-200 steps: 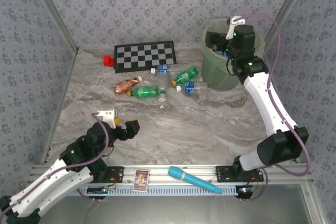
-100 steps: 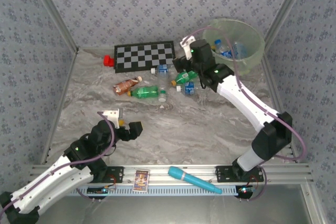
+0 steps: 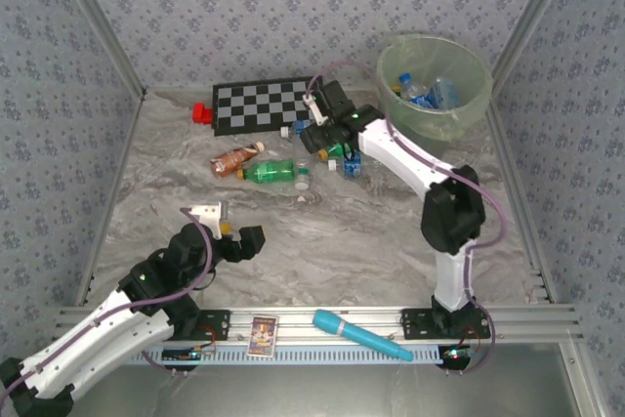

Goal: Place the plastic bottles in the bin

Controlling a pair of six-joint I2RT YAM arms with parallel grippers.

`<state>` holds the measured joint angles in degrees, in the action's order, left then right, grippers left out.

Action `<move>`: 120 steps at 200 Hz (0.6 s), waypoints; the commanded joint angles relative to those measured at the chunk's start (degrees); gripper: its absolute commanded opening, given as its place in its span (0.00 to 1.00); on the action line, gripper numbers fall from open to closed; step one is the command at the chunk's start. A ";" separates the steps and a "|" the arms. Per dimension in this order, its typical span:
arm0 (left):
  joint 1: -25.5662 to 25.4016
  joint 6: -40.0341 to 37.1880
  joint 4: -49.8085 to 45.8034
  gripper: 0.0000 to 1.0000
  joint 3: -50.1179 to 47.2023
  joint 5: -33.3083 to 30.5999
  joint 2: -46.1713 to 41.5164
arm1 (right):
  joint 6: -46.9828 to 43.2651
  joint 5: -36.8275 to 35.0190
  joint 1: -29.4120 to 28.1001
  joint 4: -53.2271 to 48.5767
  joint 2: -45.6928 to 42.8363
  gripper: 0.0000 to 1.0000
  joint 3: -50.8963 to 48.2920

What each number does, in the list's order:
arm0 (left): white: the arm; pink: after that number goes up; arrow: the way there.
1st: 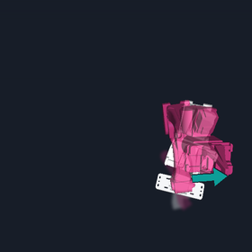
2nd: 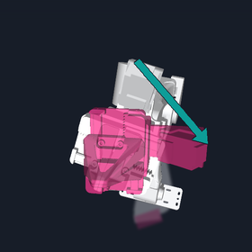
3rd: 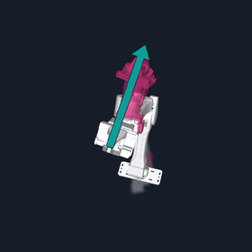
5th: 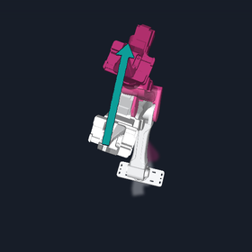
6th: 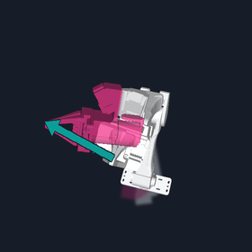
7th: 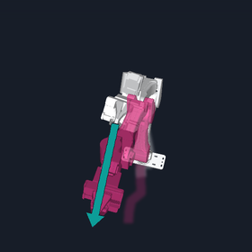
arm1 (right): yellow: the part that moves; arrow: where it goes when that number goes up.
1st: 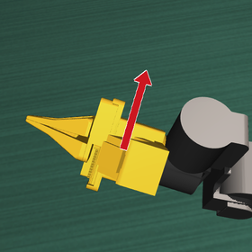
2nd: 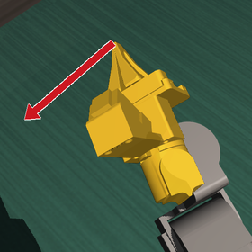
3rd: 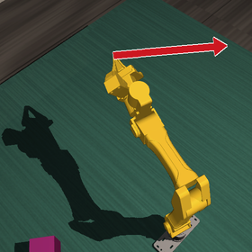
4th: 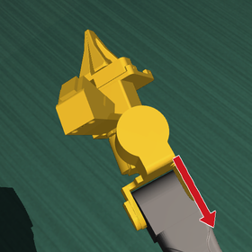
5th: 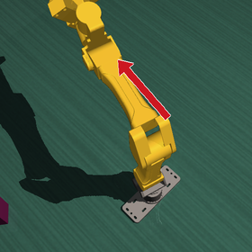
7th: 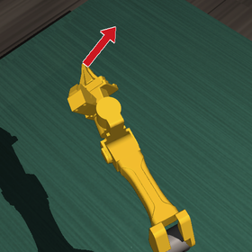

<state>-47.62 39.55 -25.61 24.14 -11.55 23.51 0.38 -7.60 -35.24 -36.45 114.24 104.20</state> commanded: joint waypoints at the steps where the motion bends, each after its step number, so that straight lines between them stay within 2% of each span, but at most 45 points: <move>1: 0.42 -0.62 -0.48 1.00 0.38 0.06 -1.39 | 8.12 2.33 -0.15 -9.65 7.10 0.81 9.23; 21: 0.58 -0.70 -1.01 1.00 0.12 -0.35 -2.44 | 11.17 2.31 -0.82 -14.58 13.71 0.81 18.13; 68: 0.89 -0.62 -0.86 1.00 -0.76 0.11 -3.09 | 16.95 -0.25 -2.20 -21.66 24.88 0.81 32.03; 120: 1.18 -0.44 -1.49 1.00 -1.55 0.33 -4.73 | 19.92 -1.52 -1.93 -19.38 30.37 0.80 35.77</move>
<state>-46.87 39.55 -26.48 23.03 -11.55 20.29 17.12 -7.88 -37.50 -54.50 142.26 137.51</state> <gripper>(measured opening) 0.997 0.801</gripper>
